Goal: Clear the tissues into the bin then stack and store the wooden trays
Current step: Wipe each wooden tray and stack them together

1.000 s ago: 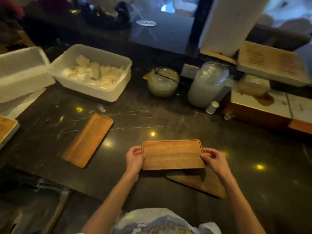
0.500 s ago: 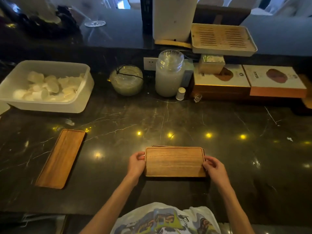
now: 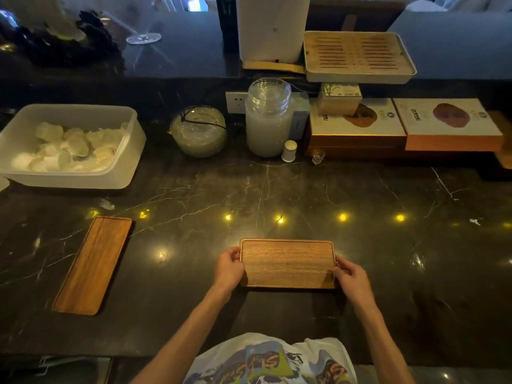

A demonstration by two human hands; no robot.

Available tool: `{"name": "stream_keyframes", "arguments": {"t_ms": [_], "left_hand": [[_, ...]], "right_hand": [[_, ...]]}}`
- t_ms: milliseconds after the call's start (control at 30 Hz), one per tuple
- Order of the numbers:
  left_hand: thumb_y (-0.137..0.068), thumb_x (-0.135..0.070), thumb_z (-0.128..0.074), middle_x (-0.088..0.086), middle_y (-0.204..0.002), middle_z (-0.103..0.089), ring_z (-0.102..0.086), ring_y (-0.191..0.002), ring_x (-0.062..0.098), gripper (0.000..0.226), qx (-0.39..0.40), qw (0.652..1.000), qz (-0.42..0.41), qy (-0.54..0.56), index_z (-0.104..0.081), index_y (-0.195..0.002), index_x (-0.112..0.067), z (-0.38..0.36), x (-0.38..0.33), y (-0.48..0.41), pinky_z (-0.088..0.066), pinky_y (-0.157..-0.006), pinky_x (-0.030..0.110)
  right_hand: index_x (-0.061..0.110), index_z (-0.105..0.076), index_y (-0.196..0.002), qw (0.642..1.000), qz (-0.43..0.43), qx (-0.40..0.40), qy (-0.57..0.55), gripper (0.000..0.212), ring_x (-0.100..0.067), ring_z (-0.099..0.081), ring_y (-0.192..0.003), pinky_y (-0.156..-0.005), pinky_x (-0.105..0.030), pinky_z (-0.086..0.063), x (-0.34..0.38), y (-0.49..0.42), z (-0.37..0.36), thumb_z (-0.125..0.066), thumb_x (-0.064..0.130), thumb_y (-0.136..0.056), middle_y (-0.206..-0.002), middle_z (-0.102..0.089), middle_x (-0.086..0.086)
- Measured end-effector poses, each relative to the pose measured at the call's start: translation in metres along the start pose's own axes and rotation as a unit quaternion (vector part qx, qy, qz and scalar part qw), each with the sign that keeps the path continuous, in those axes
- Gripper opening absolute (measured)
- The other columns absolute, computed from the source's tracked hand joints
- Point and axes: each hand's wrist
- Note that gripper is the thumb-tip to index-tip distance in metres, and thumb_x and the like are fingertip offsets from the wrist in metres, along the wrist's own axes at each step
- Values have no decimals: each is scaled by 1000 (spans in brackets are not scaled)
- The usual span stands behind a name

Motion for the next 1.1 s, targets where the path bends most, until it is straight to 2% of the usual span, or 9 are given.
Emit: {"name": "stream_keyframes", "arguments": {"t_ms": [133, 233, 433, 567, 700, 833, 967, 1033, 1100], "left_hand": [[-90, 4, -56, -12, -91, -64, -61, -84, 0, 37, -7, 1000, -4, -23, -58, -124, -10, -4, -2, -1, -51, -58, 15], [-89, 3, -58, -12, -93, -64, -63, -93, 6, 38, -1, 999, -4, -33, -57, -125, -10, -5, -3, -1, -51, -62, 17], [-90, -2, -60, -12, -95, -60, -58, -87, 2, 42, 5, 1000, 4, -31, -52, -131, -11, -2, -2, -4, -50, -66, 18], [-91, 0, -57, -2, -106, -64, -62, -101, 15, 43, 5, 1000, 12, -14, -53, -132, -12, 1, -1, -5, -57, -82, 32], [-90, -2, -60, -10, -95, -62, -60, -87, 4, 41, 6, 1000, 9, 4, -54, -129, -13, 1, -1, -4, -53, -67, 22], [-91, -3, -58, -11, -94, -63, -61, -85, 3, 37, 16, 1000, 14, 23, -56, -126, -15, 0, 0, -2, -50, -63, 19], [-92, -1, -56, -7, -111, -62, -56, -81, 0, 46, 21, 998, 30, 48, -45, -135, -13, 1, 0, 0, -45, -60, 17], [-93, -1, -54, -8, -111, -59, -55, -80, 1, 52, 27, 996, 45, 66, -37, -141, -12, 3, 1, 0, -45, -59, 17], [-94, -2, -52, -3, -108, -63, -62, -86, 6, 46, 49, 994, 57, 82, -42, -137, -14, 5, 2, 2, -50, -61, 19]], "right_hand": [[21, -54, -135, 1000, 15, 11, 0, 40, 2, -60, -85, -57, -12, -45, -1, 0, -1, -55, 11, -96, -93, -61, 20], [24, -56, -132, 999, 25, 22, -3, 39, -3, -64, -90, -61, -14, -48, 0, 0, -2, -55, 10, -96, -97, -65, 14], [44, -54, -114, 999, 36, 32, -15, 37, -2, -66, -85, -54, -10, -50, 5, 4, -4, -57, 13, -95, -95, -67, 13], [42, -53, -118, 999, 42, 28, -7, 37, 0, -64, -85, -53, -8, -49, 7, 6, -6, -58, 14, -94, -98, -65, 12], [29, -57, -126, 999, 37, 34, -3, 36, -1, -64, -86, -54, -7, -49, 7, 5, -6, -59, 12, -94, -101, -65, 11], [24, -57, -128, 999, 31, 42, 5, 36, 0, -64, -85, -54, -8, -50, 9, 6, -6, -58, 11, -95, -100, -64, 14], [27, -59, -125, 999, 11, 34, -26, 29, 4, -64, -82, -55, -12, -50, 11, 7, -5, -55, 21, -97, -100, -65, 14], [25, -55, -130, 999, 0, 19, -50, 32, 0, -60, -91, -65, -17, -47, 12, 8, -6, -50, 30, -99, -104, -64, 12], [22, -47, -138, 997, -8, 13, -71, 41, -8, -59, -101, -77, -24, -48, 13, 9, -8, -46, 36, -100, -112, -62, 7]]}}
Point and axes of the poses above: each hand's wrist, its own y-axis away from the middle knuckle, its own z-axis out of the back of the hand, x = y × z
